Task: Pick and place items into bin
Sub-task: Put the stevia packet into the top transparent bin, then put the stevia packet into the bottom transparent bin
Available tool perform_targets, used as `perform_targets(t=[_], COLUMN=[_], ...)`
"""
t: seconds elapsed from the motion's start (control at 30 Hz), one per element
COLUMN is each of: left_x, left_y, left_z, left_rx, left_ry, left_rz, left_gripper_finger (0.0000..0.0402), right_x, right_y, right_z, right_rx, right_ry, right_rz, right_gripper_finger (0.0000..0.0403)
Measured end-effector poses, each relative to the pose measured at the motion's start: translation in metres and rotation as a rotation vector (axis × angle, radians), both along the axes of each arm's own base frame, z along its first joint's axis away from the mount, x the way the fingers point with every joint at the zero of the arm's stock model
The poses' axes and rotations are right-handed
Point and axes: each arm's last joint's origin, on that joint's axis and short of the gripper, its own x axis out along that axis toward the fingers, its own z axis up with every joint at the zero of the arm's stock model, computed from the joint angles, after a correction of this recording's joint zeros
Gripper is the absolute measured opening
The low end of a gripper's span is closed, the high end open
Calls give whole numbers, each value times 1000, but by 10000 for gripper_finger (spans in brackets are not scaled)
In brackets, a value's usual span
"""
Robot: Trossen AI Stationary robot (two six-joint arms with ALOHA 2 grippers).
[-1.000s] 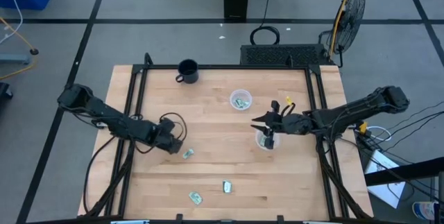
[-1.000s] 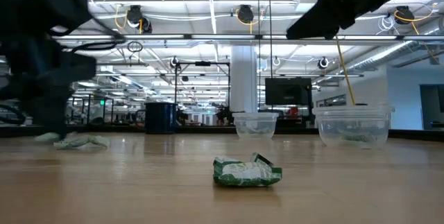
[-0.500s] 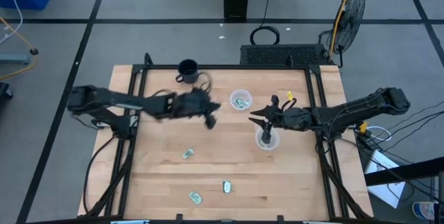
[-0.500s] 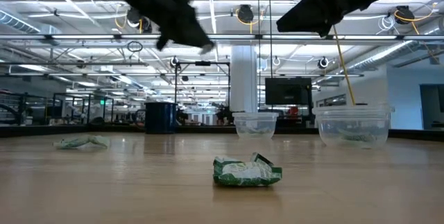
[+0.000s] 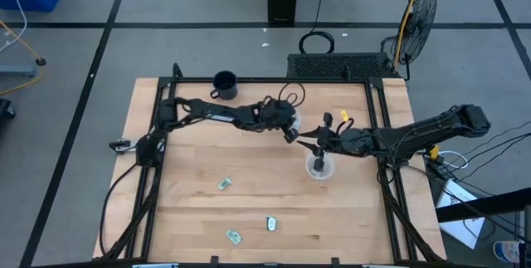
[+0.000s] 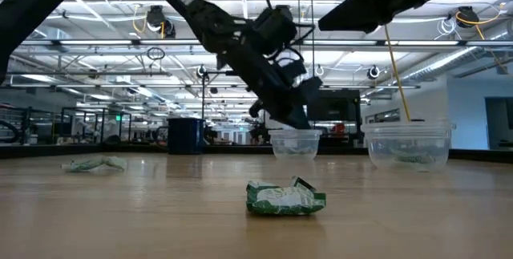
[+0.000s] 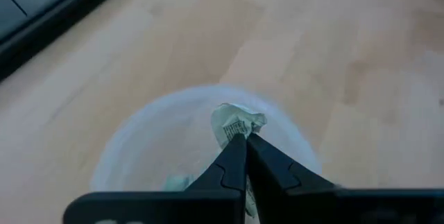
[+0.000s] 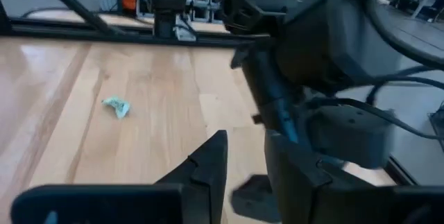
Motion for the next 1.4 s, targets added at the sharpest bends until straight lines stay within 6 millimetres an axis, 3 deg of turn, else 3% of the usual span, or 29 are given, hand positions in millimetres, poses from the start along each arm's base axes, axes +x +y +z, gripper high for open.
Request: perform_targets(t=[0.33, 0.7, 0.77, 1.03, 1.23, 1.4], left_x=[-3, -4, -6, -25, -67, -109], left_y=[12, 8, 7, -10, -15, -31], left_z=[-9, -11, -4, 75, 143, 199], left_rx=[-35, -38, -57, 18, 96, 111], left_ry=[43, 80, 71, -11, -23, -104], left_rz=[15, 1, -24, -123, -92, -110], left_gripper_finger=[9, 126, 137, 142, 143, 143], right_x=[-1, -1, -1, -9, -16, 4], right_y=[0, 0, 0, 14, 38, 57], right_z=[-3, -4, -4, 5, 15, -4], right_rx=[4, 10, 9, -17, 47, 4], right_ry=[32, 35, 38, 0, -68, -42], right_rz=[-2, -4, -4, 76, 326, 507], right_gripper_finger=[89, 89, 89, 89, 89, 103])
